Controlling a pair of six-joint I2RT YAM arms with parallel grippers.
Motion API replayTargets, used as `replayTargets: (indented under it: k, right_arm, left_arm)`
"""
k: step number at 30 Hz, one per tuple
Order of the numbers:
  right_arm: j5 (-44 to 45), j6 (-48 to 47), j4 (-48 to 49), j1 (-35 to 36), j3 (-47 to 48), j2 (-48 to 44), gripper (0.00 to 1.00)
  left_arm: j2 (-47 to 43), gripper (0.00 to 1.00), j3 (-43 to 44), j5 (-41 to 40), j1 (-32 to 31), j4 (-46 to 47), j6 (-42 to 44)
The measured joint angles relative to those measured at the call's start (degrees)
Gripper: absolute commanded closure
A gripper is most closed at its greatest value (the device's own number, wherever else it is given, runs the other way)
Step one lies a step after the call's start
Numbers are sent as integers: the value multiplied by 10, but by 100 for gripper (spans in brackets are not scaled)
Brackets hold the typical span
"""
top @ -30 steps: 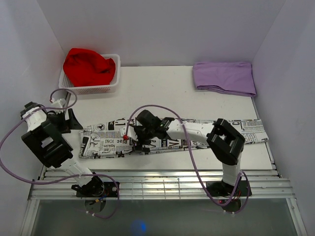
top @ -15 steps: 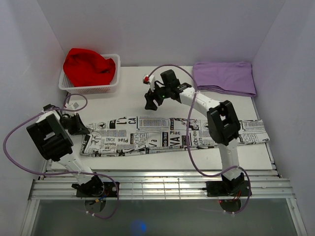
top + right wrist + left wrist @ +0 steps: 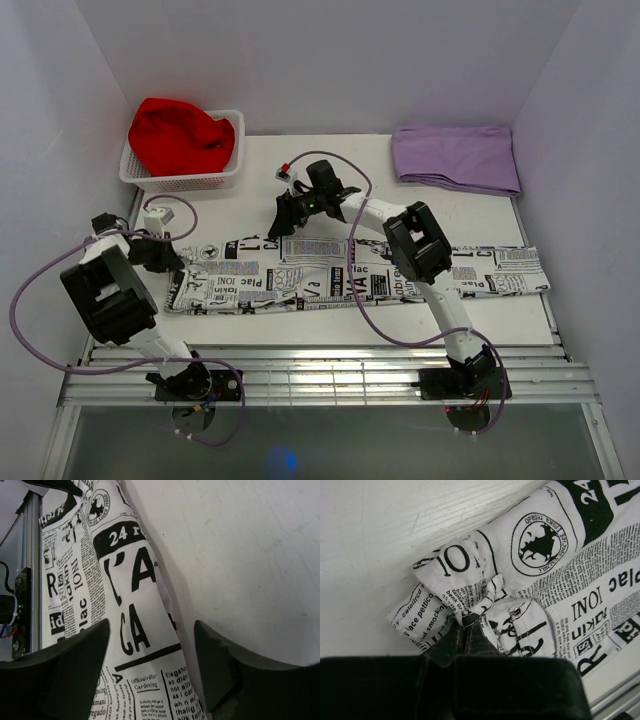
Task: Fold and stack the trousers
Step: Fold the trousers
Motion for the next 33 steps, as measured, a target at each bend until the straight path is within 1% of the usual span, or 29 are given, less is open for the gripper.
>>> replayTargets:
  k: [2,3,5,6,8,9,12,14,16,18,20,22,27,30,33]
  right_arm:
    - [-17,24,19,4,0,12,43]
    - [-26,38,30,7,-2,16,51]
    - [-46,61,52,10,-11,18,62]
    - [-53,70,61,12,-15,18,76]
    - [-66,78,77,15,-20,18,85]
    - [-68,80,83,16,-24,17,92]
    - [-74,72,93,17,-46,11,92]
    - [-74,56,90,19,-57,5,92]
    - [-70,26,82,22,-70,-6,92]
    - [-61,-15,71,28,-93,-28,92]
    - [-47,-60,60,38,-125,-58,92]
    - [-28,-106,53,53,-158,-87,92]
    - [24,-188,65,87,-244,-141,92]
    - [49,-212,73,101,-269,-145,92]
    - [71,-229,87,106,-283,-145,92]
  left_arm:
    - [-38,100,-31,-2,-1,21,33]
    - [-55,83,-42,-4,-1,28,46]
    - [-75,67,-52,-4,-2,37,65]
    - [-79,55,-52,-3,-3,42,69]
    - [-84,47,-51,-2,-3,50,71]
    - [-85,45,-49,-1,-3,52,67]
    - [-92,38,-24,8,-3,59,53]
    - [-94,30,10,25,-3,64,39]
    - [-94,28,56,50,-3,64,23]
    - [-87,24,111,78,-8,54,11]
    - [-66,22,170,103,-24,42,10]
    - [-45,22,198,125,-47,37,9]
    - [28,23,194,150,-130,4,19]
    - [69,23,181,156,-162,-8,24]
    - [92,23,161,157,-177,-24,35]
